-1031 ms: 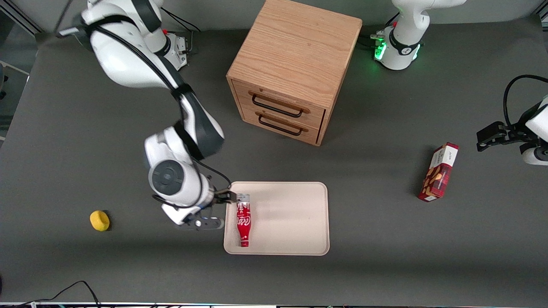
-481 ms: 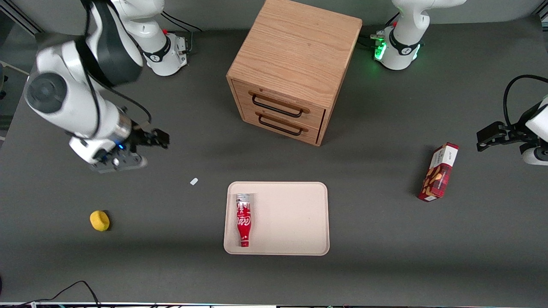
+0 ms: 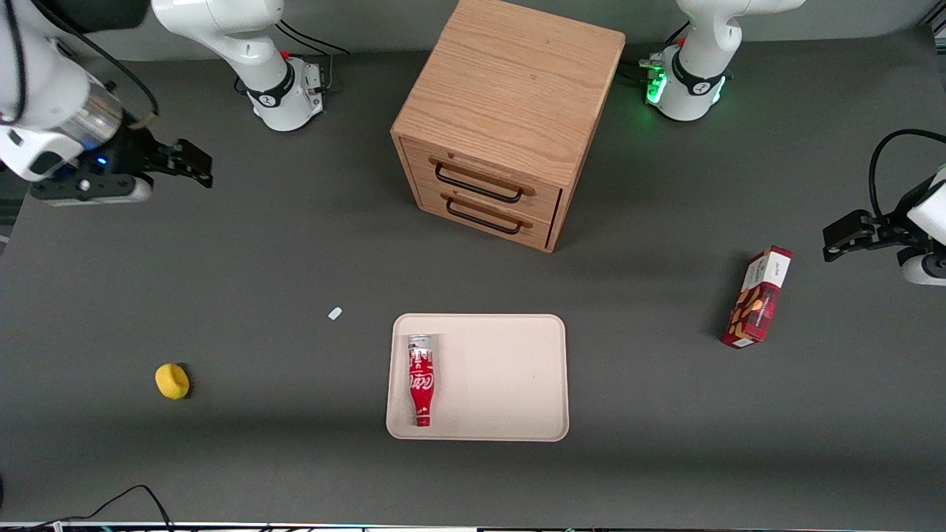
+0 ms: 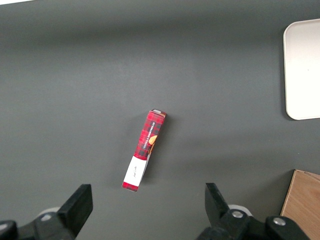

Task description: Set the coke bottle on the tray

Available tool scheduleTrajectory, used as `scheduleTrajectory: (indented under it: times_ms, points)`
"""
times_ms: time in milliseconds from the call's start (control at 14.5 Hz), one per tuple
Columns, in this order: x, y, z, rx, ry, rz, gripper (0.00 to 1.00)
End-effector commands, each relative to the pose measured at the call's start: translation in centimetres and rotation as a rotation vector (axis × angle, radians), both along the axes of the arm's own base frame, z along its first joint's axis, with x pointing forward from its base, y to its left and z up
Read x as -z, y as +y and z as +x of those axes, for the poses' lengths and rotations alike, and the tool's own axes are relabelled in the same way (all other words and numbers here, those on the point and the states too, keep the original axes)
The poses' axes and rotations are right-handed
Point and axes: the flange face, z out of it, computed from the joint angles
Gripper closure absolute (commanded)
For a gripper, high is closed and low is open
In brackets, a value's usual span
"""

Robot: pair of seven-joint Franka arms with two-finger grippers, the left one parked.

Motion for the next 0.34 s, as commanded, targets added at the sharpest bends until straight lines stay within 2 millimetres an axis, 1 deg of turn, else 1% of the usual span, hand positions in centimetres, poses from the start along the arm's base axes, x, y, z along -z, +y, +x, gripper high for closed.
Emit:
scheduleTrajectory:
  times_ms: [0, 138, 275]
  points:
    - [0.2, 0.4, -0.3, -0.051, 0.013, 0.039, 0.00]
    - [0.2, -0.6, -0.2, -0.032, 0.018, 0.044, 0.00]
    - [0.2, -0.8, -0.3, -0.030, 0.017, 0.045, 0.00]
